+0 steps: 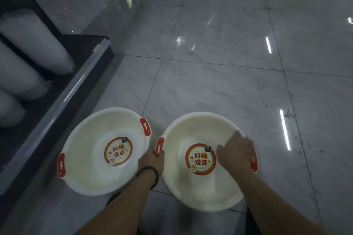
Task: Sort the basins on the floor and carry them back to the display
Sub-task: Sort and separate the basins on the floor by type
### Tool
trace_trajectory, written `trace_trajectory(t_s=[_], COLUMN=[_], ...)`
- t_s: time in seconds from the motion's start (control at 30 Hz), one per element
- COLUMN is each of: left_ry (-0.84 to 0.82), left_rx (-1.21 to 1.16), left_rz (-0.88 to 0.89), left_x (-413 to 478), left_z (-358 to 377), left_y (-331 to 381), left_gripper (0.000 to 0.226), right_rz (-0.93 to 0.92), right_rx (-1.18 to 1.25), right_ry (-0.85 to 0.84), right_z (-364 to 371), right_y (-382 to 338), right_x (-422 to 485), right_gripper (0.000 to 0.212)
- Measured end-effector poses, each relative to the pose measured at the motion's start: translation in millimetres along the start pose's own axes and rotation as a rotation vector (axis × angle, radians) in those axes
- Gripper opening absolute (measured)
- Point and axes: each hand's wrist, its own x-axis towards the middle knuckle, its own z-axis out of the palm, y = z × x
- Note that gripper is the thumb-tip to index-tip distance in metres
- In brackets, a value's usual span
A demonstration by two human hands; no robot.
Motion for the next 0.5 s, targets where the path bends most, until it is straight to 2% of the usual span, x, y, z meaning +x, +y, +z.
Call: trace_trajectory(t_s=[0.07,0.1,0.13,0.2,0.23,0.3,0.4,0.5], left_ry=[-0.059,-0.143,-0.278,-0.524,-0.524,-0.353,-0.051,-0.013], left_rx=[-0.035,-0.119,-0.230,-0.504,-0.606,-0.718,-0.915,-1.170], left_rz=[-0.140,-0.240,-0.366,-0.585,-0.635,-0.658,-0.670,-0.668], left_x=[2,0,-3,-11,-11,-3,13,12], left_z=[-14,-24,-36,-58,-66,-73,-78,-86], left_y=[-22,-34,-48,-78,-94,-122,-155,-162], left_gripper=[0.050,0.055,0.057,0.065,0.069,0.076,0.058,0.033], right_rz=[-0.258,-0.347,-0.377,-0.294,-0.219,-0.121,-0.082,0.067], right_rx=[0.106,0.230,0.352,0.527,0.560,0.525,0.458,0.769], right_ry=[0.000,-0.076,-0.207,-0.516,-0.665,-0.848,-0.817,-0.800], right_z=[-3,-3,1,17,28,53,85,112], right_y=[-51,-76,-101,-141,-157,-178,-184,-180], right_x=[-17,-28,-42,-70,-85,-113,-134,-131], right_gripper=[0.055,0.043,0.035,0.033,0.036,0.042,0.022,0.024])
